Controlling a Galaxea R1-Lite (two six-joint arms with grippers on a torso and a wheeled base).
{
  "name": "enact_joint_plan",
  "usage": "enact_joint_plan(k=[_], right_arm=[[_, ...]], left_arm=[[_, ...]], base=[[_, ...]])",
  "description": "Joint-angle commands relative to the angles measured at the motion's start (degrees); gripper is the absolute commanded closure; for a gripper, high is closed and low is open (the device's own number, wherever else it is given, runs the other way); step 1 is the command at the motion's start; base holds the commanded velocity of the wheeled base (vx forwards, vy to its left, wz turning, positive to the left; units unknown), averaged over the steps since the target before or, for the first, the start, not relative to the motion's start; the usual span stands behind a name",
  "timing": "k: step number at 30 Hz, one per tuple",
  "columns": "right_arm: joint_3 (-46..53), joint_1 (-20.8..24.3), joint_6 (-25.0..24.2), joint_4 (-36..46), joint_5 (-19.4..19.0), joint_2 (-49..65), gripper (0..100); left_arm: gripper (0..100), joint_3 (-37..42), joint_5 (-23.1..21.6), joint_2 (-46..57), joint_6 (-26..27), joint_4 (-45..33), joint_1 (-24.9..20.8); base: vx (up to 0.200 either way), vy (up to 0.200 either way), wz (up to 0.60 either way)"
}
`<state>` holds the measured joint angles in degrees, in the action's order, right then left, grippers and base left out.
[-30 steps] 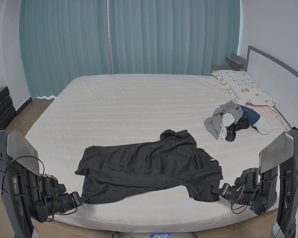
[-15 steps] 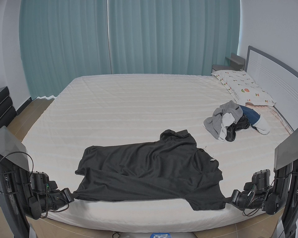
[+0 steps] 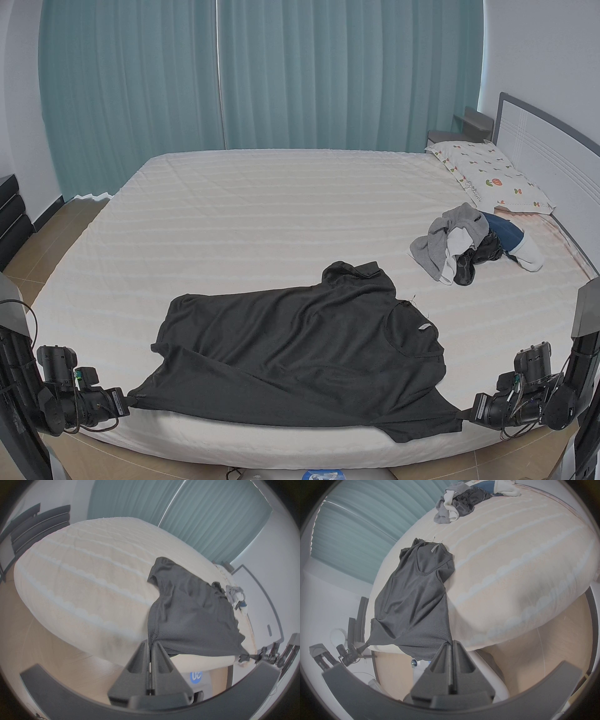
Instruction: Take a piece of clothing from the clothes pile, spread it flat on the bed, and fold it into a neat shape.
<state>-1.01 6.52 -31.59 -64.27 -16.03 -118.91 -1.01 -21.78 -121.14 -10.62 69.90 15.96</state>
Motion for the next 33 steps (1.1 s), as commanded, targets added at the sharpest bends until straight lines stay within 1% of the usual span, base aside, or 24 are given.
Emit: enact_joint_plan(k=[1, 4, 5, 8, 10, 13, 19, 22, 27, 28, 29, 33], right_arm=[[1.01, 0.51, 2.49, 3.27, 0.21, 1.92, 100], [1.01, 0.69, 4.08, 5.38, 0.21, 1.92, 100], [1.01, 0.86, 5.13, 6.52, 0.39, 1.75, 100], [1.01, 1.12, 6.19, 8.19, 0.83, 1.31, 100], [1.01, 2.18, 6.98, 10.04, 0.91, 1.22, 100], [1.01, 3.32, 7.68, 11.45, 1.27, 1.05, 100], [1.01, 2.97, 7.68, 8.90, 2.76, -1.94, 100], [1.01, 2.88, 7.68, 7.76, 4.08, -3.79, 100], [1.01, 3.15, 7.68, 6.52, 4.08, -4.67, 100], [1.01, 3.15, 7.50, 5.73, 3.99, -4.67, 100], [1.01, 3.15, 7.24, 5.21, 3.99, -4.67, 0], [1.01, 2.97, 5.57, 3.36, 3.81, -3.35, 0]], left_arm=[[100, 0.92, 0.52, 2.13, 4.29, -4.42, 2.24], [100, 0.92, 0.69, 2.84, 6.40, -7.50, 2.24], [100, 0.92, 1.48, 3.54, 8.16, -10.40, 2.15], [100, 0.92, 4.65, 3.72, 11.76, -14.88, 1.97], [100, 0.92, 7.02, 3.19, 13.87, -16.11, 1.97], [100, 1.01, 8.16, 3.01, 14.40, -16.02, 1.97], [100, 1.01, 7.72, 2.57, 14.05, -16.11, 1.18], [100, 1.01, 7.72, 0.64, 13.96, -16.20, 0.39], [100, 0.92, 6.84, -2.44, 13.78, -15.85, -1.19], [0, 0.92, 6.32, -2.44, 13.69, -15.85, -1.28], [0, 0.92, 5.96, -2.44, 13.69, -15.85, -1.28], [0, 0.84, 1.92, -1.56, 13.25, -15.76, -1.19]], base=[[0.000, 0.000, 0.00], [0.000, 0.000, 0.00], [0.000, 0.000, 0.00], [0.000, 0.000, 0.00], [0.000, 0.000, 0.00], [0.000, 0.000, 0.00], [0.000, 0.000, 0.00], [0.000, 0.000, 0.00], [0.000, 0.000, 0.00], [0.000, 0.000, 0.00], [0.000, 0.000, 0.00], [0.000, 0.000, 0.00]])
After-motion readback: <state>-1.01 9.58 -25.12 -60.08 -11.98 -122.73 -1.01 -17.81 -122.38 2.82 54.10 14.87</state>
